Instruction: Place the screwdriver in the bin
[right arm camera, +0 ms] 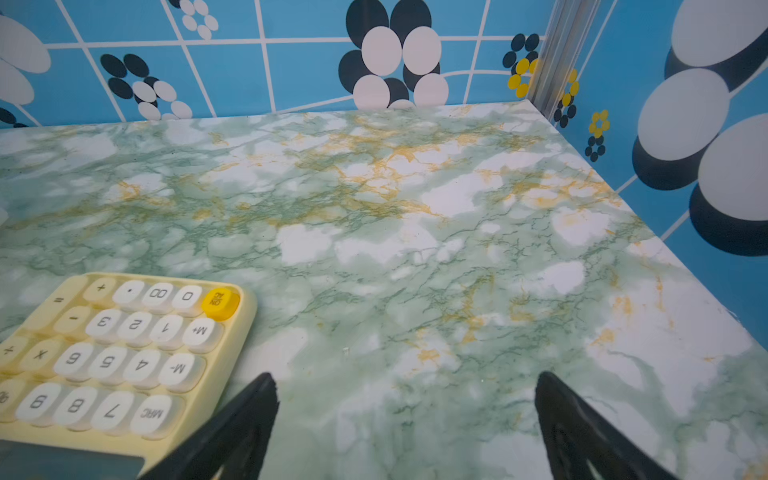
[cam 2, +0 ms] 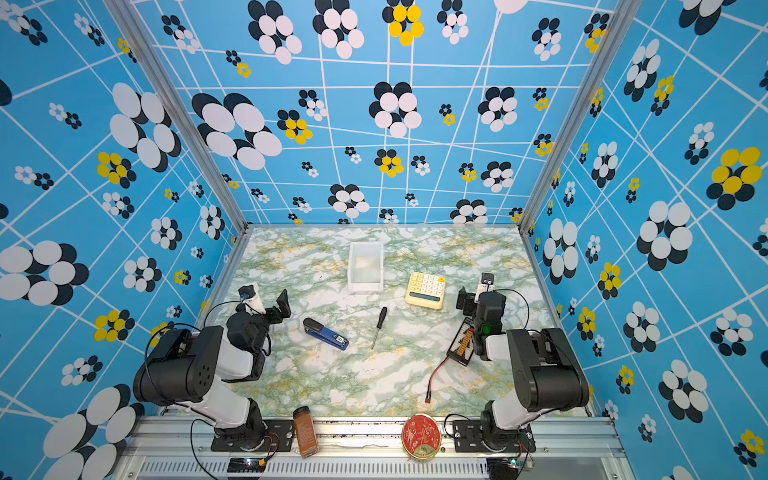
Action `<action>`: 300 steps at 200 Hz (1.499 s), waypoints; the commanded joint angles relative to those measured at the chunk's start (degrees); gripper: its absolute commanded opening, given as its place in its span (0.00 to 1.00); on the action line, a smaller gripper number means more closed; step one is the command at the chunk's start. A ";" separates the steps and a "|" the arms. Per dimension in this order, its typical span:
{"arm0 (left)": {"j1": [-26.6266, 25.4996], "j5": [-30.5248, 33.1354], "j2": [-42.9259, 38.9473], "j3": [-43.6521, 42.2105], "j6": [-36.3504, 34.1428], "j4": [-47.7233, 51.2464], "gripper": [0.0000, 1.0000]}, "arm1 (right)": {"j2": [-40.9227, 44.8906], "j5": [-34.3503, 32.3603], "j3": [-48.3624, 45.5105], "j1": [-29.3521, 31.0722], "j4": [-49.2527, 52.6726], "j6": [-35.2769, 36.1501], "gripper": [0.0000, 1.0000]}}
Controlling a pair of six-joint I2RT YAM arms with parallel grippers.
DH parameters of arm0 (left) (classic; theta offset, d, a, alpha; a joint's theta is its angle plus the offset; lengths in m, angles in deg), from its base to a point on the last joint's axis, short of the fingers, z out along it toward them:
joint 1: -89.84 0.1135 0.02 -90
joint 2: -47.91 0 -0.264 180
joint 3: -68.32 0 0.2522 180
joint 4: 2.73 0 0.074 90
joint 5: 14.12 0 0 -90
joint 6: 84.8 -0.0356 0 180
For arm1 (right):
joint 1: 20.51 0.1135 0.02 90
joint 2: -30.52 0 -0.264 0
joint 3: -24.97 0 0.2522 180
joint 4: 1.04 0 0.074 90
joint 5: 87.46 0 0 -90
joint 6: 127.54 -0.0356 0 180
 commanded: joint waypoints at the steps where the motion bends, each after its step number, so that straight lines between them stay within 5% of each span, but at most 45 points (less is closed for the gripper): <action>1: 0.00 0.66 0.67 -0.57 0.18 -1.55 0.99 | 0.31 0.49 1.00 -0.29 0.04 0.37 0.99; 246: -0.17 0.33 -0.38 0.43 -0.18 1.20 0.99 | 0.30 0.43 1.27 -0.29 0.48 0.13 0.99; 267: -0.21 -0.94 -4.41 1.86 -0.73 7.68 0.99 | 1.93 -7.98 0.30 -0.29 -0.84 -2.62 0.99; 300: -0.19 -4.50 -12.79 8.04 -2.25 25.80 0.99 | 10.80 -9.50 6.38 -0.20 18.32 -3.14 0.99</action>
